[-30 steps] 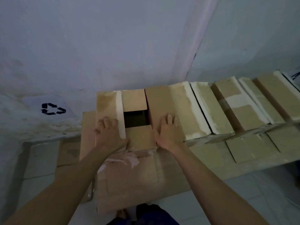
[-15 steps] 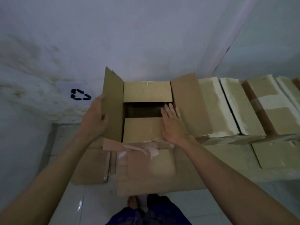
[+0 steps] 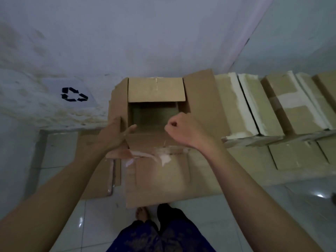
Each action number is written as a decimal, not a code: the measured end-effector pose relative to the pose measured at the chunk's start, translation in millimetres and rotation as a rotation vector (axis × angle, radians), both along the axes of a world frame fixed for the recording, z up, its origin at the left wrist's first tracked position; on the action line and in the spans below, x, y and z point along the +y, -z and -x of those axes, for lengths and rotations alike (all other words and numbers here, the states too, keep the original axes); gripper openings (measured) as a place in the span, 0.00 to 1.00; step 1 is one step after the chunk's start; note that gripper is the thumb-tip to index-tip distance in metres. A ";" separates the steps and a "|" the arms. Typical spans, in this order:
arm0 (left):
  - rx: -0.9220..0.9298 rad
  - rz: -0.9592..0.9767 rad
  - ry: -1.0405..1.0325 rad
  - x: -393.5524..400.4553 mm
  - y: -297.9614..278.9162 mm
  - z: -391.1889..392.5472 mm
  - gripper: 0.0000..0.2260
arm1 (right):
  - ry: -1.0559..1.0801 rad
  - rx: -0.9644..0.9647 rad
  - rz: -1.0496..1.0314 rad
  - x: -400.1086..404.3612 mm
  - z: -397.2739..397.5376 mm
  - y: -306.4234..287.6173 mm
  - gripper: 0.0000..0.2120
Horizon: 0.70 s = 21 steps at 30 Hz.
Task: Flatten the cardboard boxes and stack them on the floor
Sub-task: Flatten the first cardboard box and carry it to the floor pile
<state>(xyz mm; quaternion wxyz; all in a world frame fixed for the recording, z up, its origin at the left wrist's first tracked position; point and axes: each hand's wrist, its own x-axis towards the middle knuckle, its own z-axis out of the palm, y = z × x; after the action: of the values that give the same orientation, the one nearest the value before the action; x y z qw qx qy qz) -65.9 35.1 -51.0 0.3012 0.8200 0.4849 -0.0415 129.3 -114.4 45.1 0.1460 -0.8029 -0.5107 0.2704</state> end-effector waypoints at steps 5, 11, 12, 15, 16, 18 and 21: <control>-0.004 0.014 0.011 -8.7 9.0 -3.3 0.29 | -0.089 0.121 0.267 -31.2 9.9 23.2 0.21; 0.007 -0.027 -0.009 -9.2 18.7 -8.8 0.24 | -0.045 -0.007 0.060 -49.5 17.2 95.4 0.24; 0.021 -0.033 -0.017 -10.5 17.0 -10.2 0.22 | -0.038 -0.039 0.023 -47.3 15.7 99.2 0.23; 0.134 -0.119 -0.047 -8.9 10.3 -14.7 0.21 | -0.079 0.006 0.071 -35.7 5.6 90.6 0.27; 0.213 -0.239 -0.036 -7.2 8.2 -19.5 0.24 | -0.072 0.082 0.050 -31.1 -2.4 86.8 0.30; 0.204 -0.482 -0.016 -4.4 -3.8 -38.3 0.30 | -0.029 0.170 -0.104 -17.0 -24.3 77.7 0.32; -0.103 -0.423 0.037 -0.7 -27.9 -92.0 0.22 | 0.016 -0.086 -0.273 21.5 -74.4 78.7 0.32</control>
<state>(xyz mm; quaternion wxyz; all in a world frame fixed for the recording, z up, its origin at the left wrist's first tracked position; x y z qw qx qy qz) 26.1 34.4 -23.1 0.1459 0.8747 0.4517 0.0979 203.7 -92.9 -33.6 0.2339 -0.7905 -0.5422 0.1624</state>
